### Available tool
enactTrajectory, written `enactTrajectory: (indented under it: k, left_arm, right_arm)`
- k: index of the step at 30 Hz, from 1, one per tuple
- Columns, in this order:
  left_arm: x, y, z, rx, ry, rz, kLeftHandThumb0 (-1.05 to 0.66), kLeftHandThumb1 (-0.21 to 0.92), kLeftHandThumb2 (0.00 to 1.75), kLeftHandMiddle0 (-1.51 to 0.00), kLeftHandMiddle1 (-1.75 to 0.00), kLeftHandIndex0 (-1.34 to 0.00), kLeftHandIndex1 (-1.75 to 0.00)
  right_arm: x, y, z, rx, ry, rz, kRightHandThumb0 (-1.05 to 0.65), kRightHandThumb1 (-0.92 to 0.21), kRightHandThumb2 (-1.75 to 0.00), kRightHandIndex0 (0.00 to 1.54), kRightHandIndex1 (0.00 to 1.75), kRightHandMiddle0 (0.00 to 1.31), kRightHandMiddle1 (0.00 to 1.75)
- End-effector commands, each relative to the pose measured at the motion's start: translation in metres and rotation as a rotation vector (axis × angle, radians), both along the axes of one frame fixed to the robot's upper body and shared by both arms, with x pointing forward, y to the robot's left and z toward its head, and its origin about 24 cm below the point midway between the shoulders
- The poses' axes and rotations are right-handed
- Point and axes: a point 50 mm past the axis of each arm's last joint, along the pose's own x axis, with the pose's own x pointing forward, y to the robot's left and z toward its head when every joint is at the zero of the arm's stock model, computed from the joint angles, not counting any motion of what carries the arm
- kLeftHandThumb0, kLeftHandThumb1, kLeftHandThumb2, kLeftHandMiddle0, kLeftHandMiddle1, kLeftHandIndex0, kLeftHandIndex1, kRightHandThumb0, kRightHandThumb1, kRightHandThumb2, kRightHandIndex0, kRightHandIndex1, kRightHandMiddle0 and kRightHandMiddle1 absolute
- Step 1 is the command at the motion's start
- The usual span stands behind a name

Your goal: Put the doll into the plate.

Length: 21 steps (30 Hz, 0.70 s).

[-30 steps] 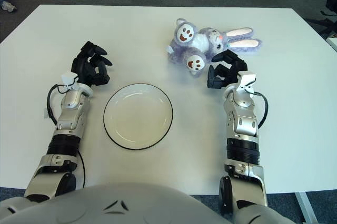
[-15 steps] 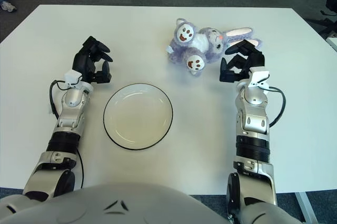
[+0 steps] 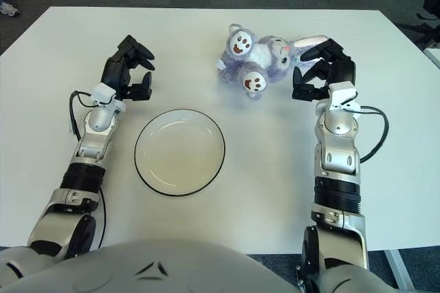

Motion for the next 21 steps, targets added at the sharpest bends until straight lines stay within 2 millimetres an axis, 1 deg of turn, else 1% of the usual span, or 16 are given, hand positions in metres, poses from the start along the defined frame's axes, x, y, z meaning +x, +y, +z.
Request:
enactTrajectory:
  k: [1,3,5,6,8,9,10,11,12,15,16,17,18,19,20,21]
  left_arm:
    - [0.003,-0.002,0.008,0.028,-0.004,-0.028,0.26,0.64,0.74,-0.50,-1.52,-0.10,-1.44]
    - [0.004,-0.003,0.008,0.037,0.003,-0.035,0.31,0.70,0.62,-0.52,-1.48,-0.05,-1.36]
    - [0.004,-0.004,0.009,0.050,0.009,-0.040,0.33,0.82,0.42,-0.51,-1.45,-0.02,-1.28]
    - [0.005,-0.005,0.010,0.060,0.011,-0.042,0.34,0.84,0.38,-0.50,-1.45,-0.02,-1.27]
    - [0.006,-0.007,0.011,0.077,0.013,-0.043,0.34,0.89,0.32,-0.47,-1.46,-0.01,-1.21]
    - [0.006,-0.008,0.011,0.083,0.013,-0.043,0.19,0.83,0.39,-0.45,-1.38,0.00,-1.18]
    - [0.006,-0.009,0.011,0.092,0.011,-0.042,-0.04,0.71,0.58,-0.43,-1.25,0.00,-1.14]
    - [0.006,-0.010,0.012,0.097,0.010,-0.042,-0.19,0.62,0.71,-0.41,-1.14,0.00,-1.10]
    - [0.006,-0.011,0.012,0.100,0.010,-0.041,-0.28,0.57,0.80,-0.39,-1.08,0.00,-1.08]
    - [0.007,-0.015,0.014,0.120,-0.005,-0.040,-0.42,0.49,0.89,-0.34,-0.97,0.00,-1.00]
    - [0.008,-0.016,0.014,0.125,-0.009,-0.040,-0.44,0.49,0.90,-0.34,-0.94,0.00,-0.98]
    - [0.008,-0.017,0.015,0.127,-0.011,-0.041,-0.47,0.48,0.90,-0.32,-0.91,0.00,-0.95]
    - [0.008,-0.018,0.015,0.133,-0.015,-0.041,-0.49,0.48,0.90,-0.31,-0.88,0.00,-0.93]
    - [0.009,-0.018,0.016,0.137,-0.017,-0.042,-0.50,0.48,0.90,-0.31,-0.86,0.00,-0.92]
    - [0.009,-0.019,0.016,0.142,-0.020,-0.042,-0.51,0.48,0.89,-0.30,-0.84,0.00,-0.90]
    - [0.009,-0.020,0.017,0.148,-0.022,-0.043,-0.52,0.48,0.89,-0.29,-0.83,0.00,-0.88]
  right_arm:
    - [0.001,-0.002,0.008,-0.093,0.007,0.011,-0.01,-0.27,-1.35,0.61,1.75,0.50,1.65]
    - [0.001,-0.003,0.009,-0.125,0.017,0.015,-0.01,-0.28,-1.33,0.61,1.75,0.49,1.64]
    - [0.002,-0.003,0.010,-0.163,0.027,0.018,-0.01,-0.30,-1.30,0.61,1.75,0.49,1.61]
    - [0.002,-0.003,0.011,-0.192,0.032,0.020,-0.01,-0.30,-1.30,0.61,1.75,0.49,1.60]
    - [0.003,-0.002,0.012,-0.239,0.041,0.022,-0.01,-0.33,-1.29,0.54,1.75,0.47,1.67]
    - [0.004,-0.002,0.012,-0.258,0.045,0.022,-0.01,-0.33,-1.28,0.53,1.75,0.47,1.68]
    - [0.004,-0.001,0.013,-0.280,0.051,0.024,-0.01,-0.35,-1.28,0.50,1.75,0.46,1.71]
    - [0.004,-0.002,0.013,-0.294,0.055,0.025,-0.01,-0.36,-1.27,0.49,1.75,0.45,1.72]
    - [0.004,-0.002,0.013,-0.301,0.057,0.026,-0.01,-0.37,-1.26,0.47,1.75,0.45,1.73]
    - [0.005,-0.001,0.014,-0.356,0.075,0.041,-0.01,-0.40,-1.23,0.45,1.75,0.42,1.74]
    - [0.006,0.000,0.014,-0.371,0.080,0.044,-0.09,-0.45,-1.14,0.56,1.75,0.42,1.72]
    - [0.006,0.000,0.015,-0.379,0.081,0.045,-0.19,-0.54,-0.99,0.74,1.75,0.42,1.69]
    - [0.006,0.000,0.015,-0.395,0.086,0.049,-0.26,-0.59,-0.90,0.86,1.75,0.42,1.66]
    - [0.007,0.000,0.015,-0.405,0.089,0.051,-0.34,-0.58,-0.86,0.91,1.75,0.35,1.64]
    - [0.007,0.000,0.015,-0.417,0.093,0.055,-0.46,-0.55,-0.84,0.98,1.75,0.24,1.62]
    - [0.008,0.001,0.015,-0.432,0.098,0.057,-0.50,-0.54,-0.83,1.02,1.75,0.20,1.60]
